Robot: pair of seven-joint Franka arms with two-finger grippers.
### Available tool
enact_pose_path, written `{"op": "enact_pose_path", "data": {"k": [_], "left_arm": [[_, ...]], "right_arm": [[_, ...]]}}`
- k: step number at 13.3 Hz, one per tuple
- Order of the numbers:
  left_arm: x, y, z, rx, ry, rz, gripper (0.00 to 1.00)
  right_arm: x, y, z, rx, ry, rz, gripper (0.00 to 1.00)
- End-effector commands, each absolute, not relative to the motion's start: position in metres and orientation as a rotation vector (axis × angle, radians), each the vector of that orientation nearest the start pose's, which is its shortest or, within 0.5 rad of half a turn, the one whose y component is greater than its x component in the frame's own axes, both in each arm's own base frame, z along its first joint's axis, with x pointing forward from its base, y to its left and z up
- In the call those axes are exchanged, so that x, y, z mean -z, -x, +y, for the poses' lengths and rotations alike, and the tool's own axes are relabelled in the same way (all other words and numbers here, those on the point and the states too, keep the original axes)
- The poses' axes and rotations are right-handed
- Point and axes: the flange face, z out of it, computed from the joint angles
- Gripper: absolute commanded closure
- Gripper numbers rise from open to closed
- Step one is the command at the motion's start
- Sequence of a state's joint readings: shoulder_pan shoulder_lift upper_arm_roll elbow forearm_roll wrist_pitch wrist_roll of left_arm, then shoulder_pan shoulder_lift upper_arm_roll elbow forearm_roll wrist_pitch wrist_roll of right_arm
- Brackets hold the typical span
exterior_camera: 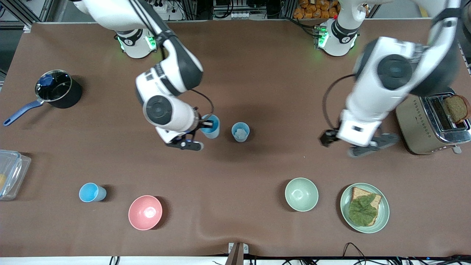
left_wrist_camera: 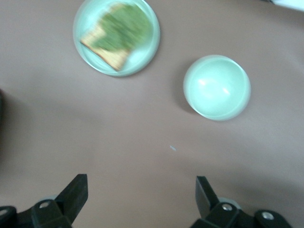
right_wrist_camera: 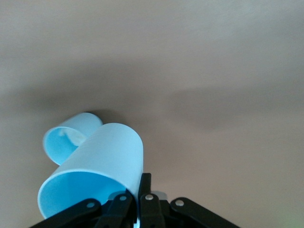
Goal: Stack blue cups with both arms
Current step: 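Set the left cup down and open the left gripper while the right gripper approaches, then lower the right cup into the placed cup while the left gripper withdraws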
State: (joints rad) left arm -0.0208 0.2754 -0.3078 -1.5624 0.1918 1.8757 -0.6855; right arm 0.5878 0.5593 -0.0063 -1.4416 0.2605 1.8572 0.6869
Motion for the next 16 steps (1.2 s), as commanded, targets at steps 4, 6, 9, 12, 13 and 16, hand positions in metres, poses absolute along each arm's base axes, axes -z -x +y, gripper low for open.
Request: {"op": "enact_pose_path", "data": {"k": [4,6,9,12,13,16], "left_arm": [[-0.549,-0.599,-0.103,0.08,2.991,-0.319,0.0],[-0.566,-0.6,-0.078,0.111,2.996,-0.271,0.0],[-0.591,-0.599,-0.052,0.153,3.025,-0.206,0.0],[-0.597,-0.595,-0.022,0.136,3.101,-0.139,0.0],[-0.6,-0.592,-0.021,0.127,3.119,-0.072,0.0],[-0.596,-0.585,-0.021,0.105,3.114,-0.032,0.0]], "right_arm": [[-0.342,-0.569,0.463,-0.35,2.966,0.429,1.0],[-0.334,-0.562,0.474,-0.346,2.969,0.439,1.0],[-0.323,-0.558,0.482,-0.349,2.969,0.465,1.0],[-0.313,-0.554,0.485,-0.367,2.975,0.502,1.0],[-0.309,-0.551,0.488,-0.374,2.981,0.5,1.0],[-0.306,-0.547,0.492,-0.385,2.981,0.508,1.0]]}}
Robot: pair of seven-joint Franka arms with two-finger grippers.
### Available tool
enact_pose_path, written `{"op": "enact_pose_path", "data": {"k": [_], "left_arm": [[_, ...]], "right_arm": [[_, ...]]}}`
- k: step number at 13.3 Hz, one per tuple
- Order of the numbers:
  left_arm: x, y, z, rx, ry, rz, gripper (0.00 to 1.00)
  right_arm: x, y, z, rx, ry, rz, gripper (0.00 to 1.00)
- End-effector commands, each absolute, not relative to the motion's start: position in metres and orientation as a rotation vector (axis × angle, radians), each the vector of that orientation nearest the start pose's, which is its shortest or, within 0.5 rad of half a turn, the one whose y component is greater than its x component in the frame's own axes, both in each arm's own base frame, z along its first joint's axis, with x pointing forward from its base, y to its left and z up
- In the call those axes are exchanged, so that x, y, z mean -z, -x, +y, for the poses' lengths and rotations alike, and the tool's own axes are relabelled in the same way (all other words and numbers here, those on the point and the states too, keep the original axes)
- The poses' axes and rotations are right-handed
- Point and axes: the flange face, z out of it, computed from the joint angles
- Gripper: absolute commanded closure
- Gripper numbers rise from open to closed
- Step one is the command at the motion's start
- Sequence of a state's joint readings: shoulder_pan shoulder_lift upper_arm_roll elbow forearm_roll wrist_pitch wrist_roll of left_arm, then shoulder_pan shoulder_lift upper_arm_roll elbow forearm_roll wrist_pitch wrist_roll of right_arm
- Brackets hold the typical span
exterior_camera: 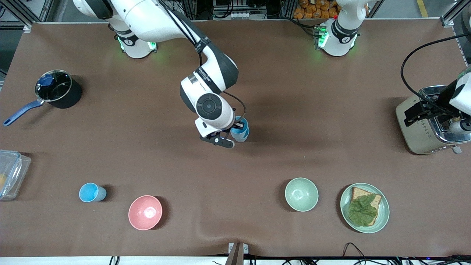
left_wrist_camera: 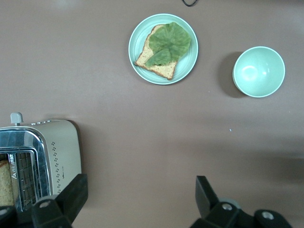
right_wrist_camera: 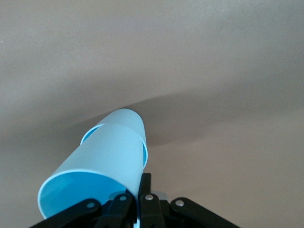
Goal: Stack blue cups with both arms
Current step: 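Lower the right cup into the placed cup while the left gripper withdraws, then open the right gripper and draw it back from the stacked cups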
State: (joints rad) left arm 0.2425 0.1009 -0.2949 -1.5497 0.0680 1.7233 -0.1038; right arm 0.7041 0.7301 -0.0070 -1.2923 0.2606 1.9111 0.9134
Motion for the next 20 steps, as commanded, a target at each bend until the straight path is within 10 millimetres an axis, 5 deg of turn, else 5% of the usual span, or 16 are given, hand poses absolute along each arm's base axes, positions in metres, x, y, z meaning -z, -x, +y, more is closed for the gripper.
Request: {"op": "enact_pose_path", "data": {"k": [1,4,5,6,7,9,12,16,20], "left_arm": [[-0.595,-0.582,-0.025,0.099,3.111,-0.024,0.0],[-0.594,-0.571,-0.014,0.068,3.1,-0.012,0.0],[-0.594,-0.568,-0.013,0.041,3.098,0.014,0.0],[-0.595,-0.566,-0.013,0.038,3.097,0.047,0.0],[-0.598,-0.565,-0.009,0.032,3.097,0.044,0.0],[-0.601,-0.561,-0.001,0.005,3.11,0.029,0.0],[-0.612,-0.559,0.001,0.031,3.124,0.013,0.0],[-0.625,-0.552,-0.006,-0.022,3.156,0.012,0.0],[-0.638,-0.547,-0.01,-0.042,3.167,0.012,0.0]], "right_arm": [[-0.306,-0.544,0.496,-0.386,2.983,0.499,1.0],[-0.305,-0.536,0.504,-0.387,2.991,0.476,1.0],[-0.305,-0.536,0.504,-0.385,2.99,0.476,0.82],[-0.305,-0.535,0.504,-0.384,2.994,0.473,0.29],[-0.307,-0.536,0.504,-0.371,3.004,0.457,0.0],[-0.322,-0.558,0.478,-0.354,2.985,0.454,0.0],[-0.356,-0.585,0.405,-0.47,3.034,0.187,0.0],[-0.389,-0.602,0.286,-0.496,3.075,-0.061,0.0],[-0.444,-0.606,0.144,-0.376,3.087,0.029,0.0]]}}
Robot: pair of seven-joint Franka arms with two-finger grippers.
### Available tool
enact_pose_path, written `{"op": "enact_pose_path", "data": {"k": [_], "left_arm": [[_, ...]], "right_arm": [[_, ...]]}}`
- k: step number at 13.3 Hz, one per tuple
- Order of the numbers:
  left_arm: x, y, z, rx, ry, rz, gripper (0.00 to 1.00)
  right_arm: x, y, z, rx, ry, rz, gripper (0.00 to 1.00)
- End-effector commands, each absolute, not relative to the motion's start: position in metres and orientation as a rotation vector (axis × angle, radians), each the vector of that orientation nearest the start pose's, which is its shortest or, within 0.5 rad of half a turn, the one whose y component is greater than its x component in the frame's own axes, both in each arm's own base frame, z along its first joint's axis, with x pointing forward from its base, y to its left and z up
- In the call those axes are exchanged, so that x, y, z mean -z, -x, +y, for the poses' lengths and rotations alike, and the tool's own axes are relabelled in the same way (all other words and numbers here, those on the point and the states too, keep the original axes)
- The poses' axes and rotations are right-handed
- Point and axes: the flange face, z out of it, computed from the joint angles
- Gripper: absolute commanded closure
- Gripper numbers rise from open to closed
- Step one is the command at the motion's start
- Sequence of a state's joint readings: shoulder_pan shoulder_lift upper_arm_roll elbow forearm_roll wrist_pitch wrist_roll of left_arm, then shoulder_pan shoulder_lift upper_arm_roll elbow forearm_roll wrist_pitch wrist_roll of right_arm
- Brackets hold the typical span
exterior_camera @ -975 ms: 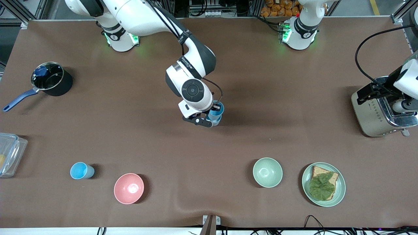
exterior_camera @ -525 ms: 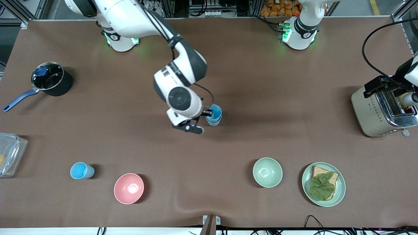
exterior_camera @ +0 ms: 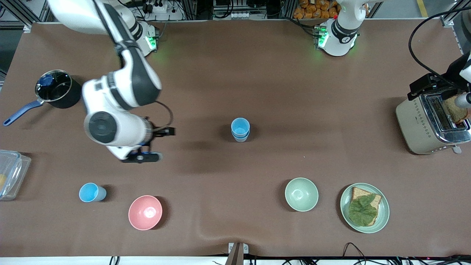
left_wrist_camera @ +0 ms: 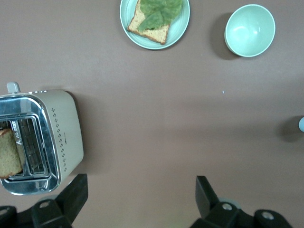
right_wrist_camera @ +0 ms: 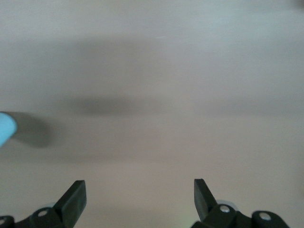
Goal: Stack blue cups with both arms
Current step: 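Open the right gripper and draw it back from the stacked cups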
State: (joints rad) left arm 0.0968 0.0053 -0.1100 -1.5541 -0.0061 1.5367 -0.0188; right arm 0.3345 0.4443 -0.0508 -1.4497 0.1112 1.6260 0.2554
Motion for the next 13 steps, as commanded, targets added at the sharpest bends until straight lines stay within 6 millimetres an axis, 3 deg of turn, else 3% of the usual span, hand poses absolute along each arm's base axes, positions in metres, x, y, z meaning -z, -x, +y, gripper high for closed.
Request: {"op": "enact_pose_path", "data": {"k": [1,5,8,10,13], "left_arm": [[-0.639,-0.546,-0.013,-0.059,3.172,0.013,0.0],[-0.64,-0.544,-0.04,-0.06,3.16,0.007,0.0],[-0.646,-0.545,-0.044,-0.038,3.154,0.023,0.0],[-0.646,-0.545,-0.039,-0.041,3.163,0.01,0.0],[-0.646,-0.546,-0.038,-0.041,3.161,0.007,0.0]], "right_arm": [[-0.466,-0.606,0.114,-0.328,3.075,0.048,0.0],[-0.547,-0.565,0.021,-0.199,3.071,0.027,0.0],[-0.587,-0.544,-0.038,-0.11,3.104,-0.078,0.0],[-0.595,-0.539,-0.06,-0.088,3.11,-0.128,0.0],[-0.603,-0.534,-0.069,-0.095,3.141,-0.073,0.0]]}}
